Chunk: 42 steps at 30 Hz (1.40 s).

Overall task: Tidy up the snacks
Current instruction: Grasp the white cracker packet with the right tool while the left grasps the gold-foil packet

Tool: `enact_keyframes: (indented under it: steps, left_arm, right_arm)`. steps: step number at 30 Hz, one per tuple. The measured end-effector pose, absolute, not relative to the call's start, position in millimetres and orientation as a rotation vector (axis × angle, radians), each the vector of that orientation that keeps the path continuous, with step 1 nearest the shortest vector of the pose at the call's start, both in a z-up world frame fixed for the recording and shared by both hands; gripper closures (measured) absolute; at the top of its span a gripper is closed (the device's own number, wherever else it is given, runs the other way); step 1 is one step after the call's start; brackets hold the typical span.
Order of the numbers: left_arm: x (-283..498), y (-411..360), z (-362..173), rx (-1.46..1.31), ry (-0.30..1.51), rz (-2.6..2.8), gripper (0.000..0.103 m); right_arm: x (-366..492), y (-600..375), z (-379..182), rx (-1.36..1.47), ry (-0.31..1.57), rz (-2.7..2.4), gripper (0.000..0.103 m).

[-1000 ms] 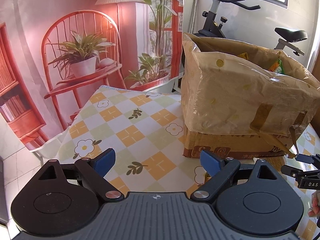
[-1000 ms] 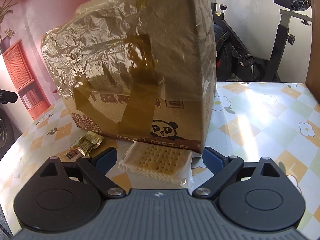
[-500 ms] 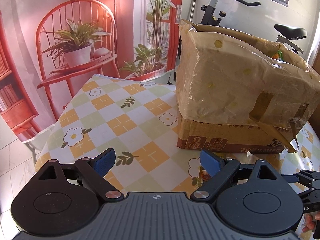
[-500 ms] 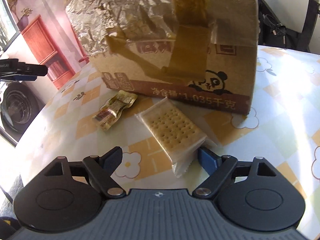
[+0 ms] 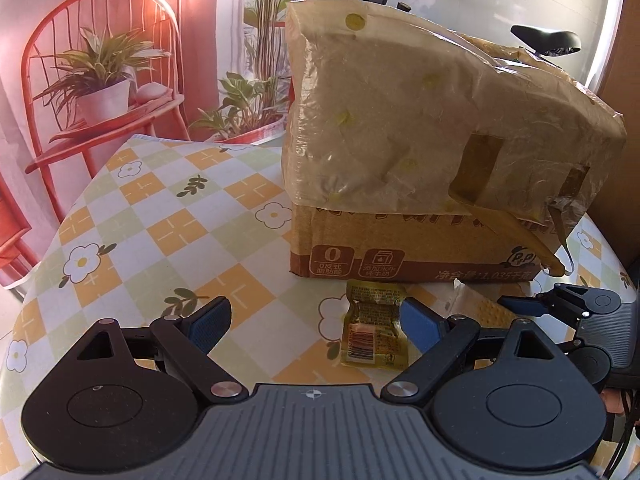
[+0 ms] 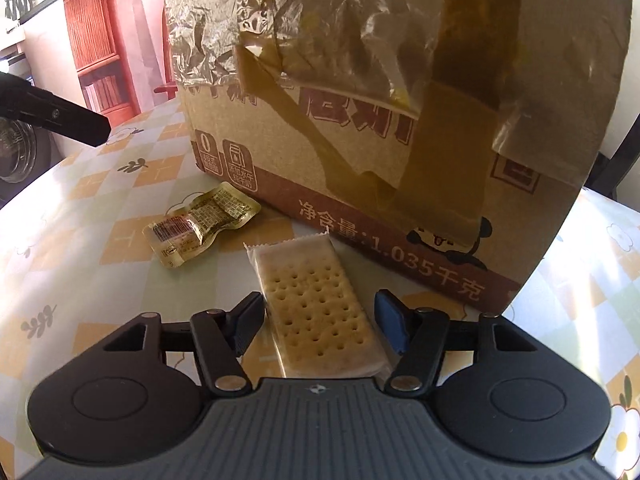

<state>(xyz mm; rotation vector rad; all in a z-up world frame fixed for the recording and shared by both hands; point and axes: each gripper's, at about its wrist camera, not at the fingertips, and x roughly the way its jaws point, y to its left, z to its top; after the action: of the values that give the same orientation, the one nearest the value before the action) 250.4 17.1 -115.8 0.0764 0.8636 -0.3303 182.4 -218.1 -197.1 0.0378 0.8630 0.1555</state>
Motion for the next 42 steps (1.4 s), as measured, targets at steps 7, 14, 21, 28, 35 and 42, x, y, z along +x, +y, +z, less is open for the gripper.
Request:
enact_keyframes:
  steps: [7,14,21,28,35,42]
  left_arm:
    - [246.3,-5.4,-147.9,0.174,0.847,-0.405,0.012]
    - [250.2,-27.5,-172.9,0.164,0.841,-0.482,0.012]
    - [268.9,-39.6,-194.9,0.162,0.876,-0.466,0.014]
    - [274.2,-49.4,-211.2,0.178,0.854,-0.384,0.018]
    - [265.5,-52.1,-209.0,0.169,0.844,-0.397,0.046]
    - [236.6,-43.6,-207.1,0.115,0.861,-0.361,0.048]
  right_arm:
    - [162.6,-217.7,-199.2,0.078,0.845,0.064,0.052]
    - [154.6,-216.2,-205.0,0.095,0.796,0.006,0.053]
    - [152.1,-218.9,-204.0,0.088,0.784,-0.028,0.053]
    - [151.2,-217.8,-204.4,0.085,0.779,-0.034,0.053]
    - [149.8,-218.3,-204.5,0.084,0.777,-0.033,0.053]
    - [149.5,-218.4,-204.0,0.086,0.775,-0.029,0.053]
